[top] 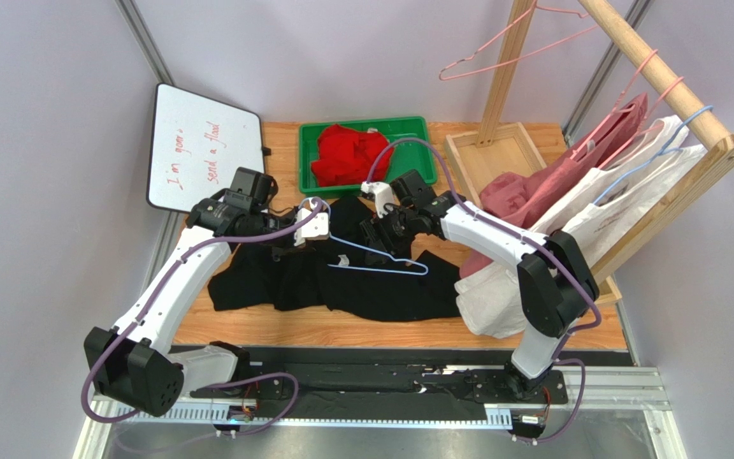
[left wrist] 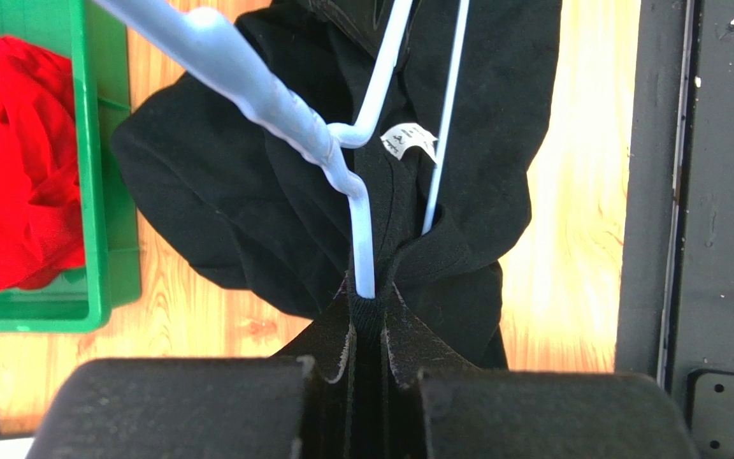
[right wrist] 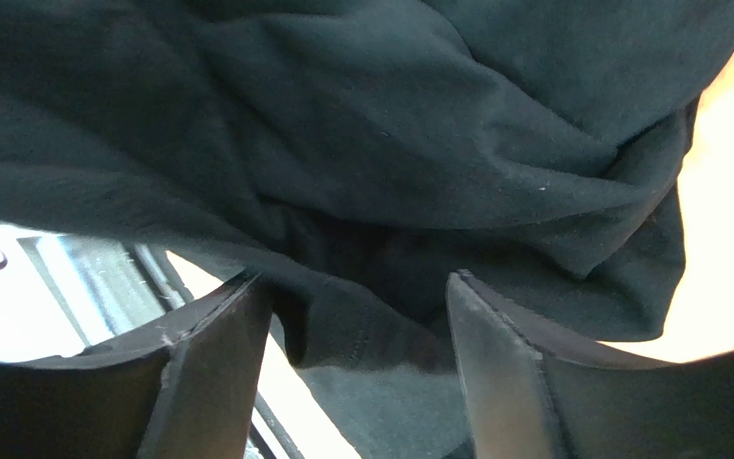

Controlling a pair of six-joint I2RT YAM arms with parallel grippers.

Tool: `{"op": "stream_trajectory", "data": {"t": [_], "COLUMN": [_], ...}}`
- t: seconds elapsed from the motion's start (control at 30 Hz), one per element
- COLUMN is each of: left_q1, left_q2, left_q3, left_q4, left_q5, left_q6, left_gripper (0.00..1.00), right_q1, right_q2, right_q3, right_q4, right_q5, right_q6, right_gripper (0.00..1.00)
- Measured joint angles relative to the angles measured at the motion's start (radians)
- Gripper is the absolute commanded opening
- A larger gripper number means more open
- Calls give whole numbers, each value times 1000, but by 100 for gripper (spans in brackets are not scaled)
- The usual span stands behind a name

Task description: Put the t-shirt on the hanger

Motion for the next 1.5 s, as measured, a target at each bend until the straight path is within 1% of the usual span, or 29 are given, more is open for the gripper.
{"op": "stream_trajectory", "data": {"t": [0.03, 0.13, 0.17, 0.2, 0.23, 0.27, 0.37, 0.5, 0.6, 0.77, 0.93, 1.07, 1.2, 1.27, 1.3, 1.33, 1.43, 1.5], "left_q1": [0, 0, 0, 0, 0, 1, 24, 54, 55, 54, 54, 41, 5, -13, -25, -37, -66, -72], "left_q2": [-5, -18, -23, -31, -40, -49, -97, -136, -140, -115, -69, -40, 17, 43, 55, 65, 80, 81], "left_q3": [-4, -12, -16, -19, -23, -27, -61, -113, -146, -160, -160, -150, -97, -63, -45, -25, 26, 43], "left_q4": [0, 3, 4, 6, 7, 9, 28, 87, 143, 204, 217, 199, 190, 198, 203, 209, 220, 226], "left_q5": [-4, -21, -30, -42, -55, -66, -104, -172, -243, -313, -315, -306, -300, -295, -289, -278, -232, -196], "left_q6": [-4, -26, -34, -46, -56, -65, -105, -152, -177, -192, -175, -152, -153, -166, -176, -187, -209, -214], "left_gripper": [0, 0, 0, 0, 0, 0, 0, 0, 0, 0, 0, 0, 0, 0, 0, 0, 0, 0], "right_q1": [7, 13, 12, 7, 1, -11, -61, -116, -135, -156, -166, -167, -151, -135, -123, -111, -88, -86], "right_q2": [13, 30, 30, 30, 30, 30, 19, -37, -82, -114, -128, -135, -153, -166, -171, -171, -171, -171], "right_q3": [0, 0, 0, 0, 0, 0, -10, -37, -55, -60, -48, 13, 82, 103, 114, 124, 158, 188], "right_q4": [-3, -21, -29, -37, -41, -45, -56, -62, -63, -71, -104, -133, -141, -144, -148, -152, -192, -233], "right_q5": [17, 63, 79, 92, 102, 111, 129, 120, 108, 81, 48, 24, 1, -13, -21, -33, -76, -105], "right_q6": [6, 13, 14, 17, 11, 16, 10, -12, -37, -68, -95, -117, -149, -171, -182, -197, -253, -301], "right_gripper": [64, 45, 26, 14, 3, 0, 0, 0, 0, 0, 0, 0, 0, 9, 16, 33, 55, 58]}}
